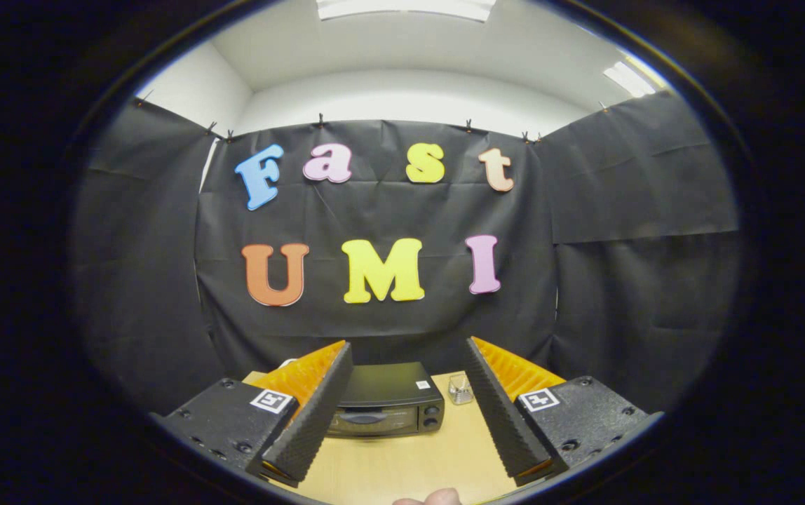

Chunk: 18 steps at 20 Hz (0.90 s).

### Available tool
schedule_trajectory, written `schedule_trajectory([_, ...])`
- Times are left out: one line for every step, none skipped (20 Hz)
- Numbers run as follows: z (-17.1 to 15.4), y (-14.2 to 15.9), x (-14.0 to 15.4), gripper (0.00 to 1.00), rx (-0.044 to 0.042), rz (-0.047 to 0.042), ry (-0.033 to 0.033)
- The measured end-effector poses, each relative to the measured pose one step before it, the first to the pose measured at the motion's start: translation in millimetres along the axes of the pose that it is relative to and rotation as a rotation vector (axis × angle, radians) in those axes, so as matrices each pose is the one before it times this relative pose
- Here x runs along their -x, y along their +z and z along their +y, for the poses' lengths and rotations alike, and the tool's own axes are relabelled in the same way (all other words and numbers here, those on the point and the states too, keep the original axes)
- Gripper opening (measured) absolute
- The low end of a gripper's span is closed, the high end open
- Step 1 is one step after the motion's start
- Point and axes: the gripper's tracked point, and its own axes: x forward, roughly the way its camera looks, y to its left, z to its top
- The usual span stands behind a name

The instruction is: Open the toaster oven, put the food inside, and close the toaster oven door.

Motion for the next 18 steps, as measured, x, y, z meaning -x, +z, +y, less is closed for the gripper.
schedule_trajectory([-3.21,0.11,-0.36,1.00,-0.00770,-0.00215,-0.00955])
schedule_trajectory([-2.12,-2.36,-2.35,1.00,-0.00611,0.00644,-0.00350])
schedule_trajectory([-0.41,-2.42,-0.99,1.00,-0.00017,0.00628,-0.00149])
schedule_trajectory([1.85,0.06,-0.36,1.00,-0.00180,0.00216,0.00692])
schedule_trajectory([1.41,-0.06,-0.82,1.00,0.00053,-0.00124,0.00776])
schedule_trajectory([2.05,0.47,0.68,1.00,0.00306,-0.00132,0.00910])
schedule_trajectory([1.94,0.76,-0.58,1.00,0.00450,-0.00413,0.00914])
schedule_trajectory([1.30,0.91,-1.26,1.00,0.00075,-0.00092,0.00888])
schedule_trajectory([0.65,-0.45,0.47,1.00,-0.00224,0.00202,0.00810])
schedule_trajectory([1.13,-1.15,0.11,1.00,-0.00295,0.00431,0.00809])
schedule_trajectory([1.04,-1.17,-0.46,1.00,-0.00265,0.00172,0.00858])
schedule_trajectory([0.63,0.32,-0.87,1.00,-0.00449,0.00203,0.00663])
schedule_trajectory([-0.06,0.75,0.33,1.00,0.00066,-0.00210,0.00151])
schedule_trajectory([0.03,1.50,-0.93,1.00,0.00216,-0.00329,0.00109])
schedule_trajectory([2.56,1.41,-1.09,1.00,0.00538,-0.00576,0.00598])
schedule_trajectory([3.01,1.66,-0.31,1.00,0.00499,-0.00317,0.00804])
schedule_trajectory([2.34,0.06,0.08,1.00,0.00392,0.00080,0.00653])
schedule_trajectory([1.97,-1.56,-0.18,1.00,-0.00311,0.00339,0.00793])
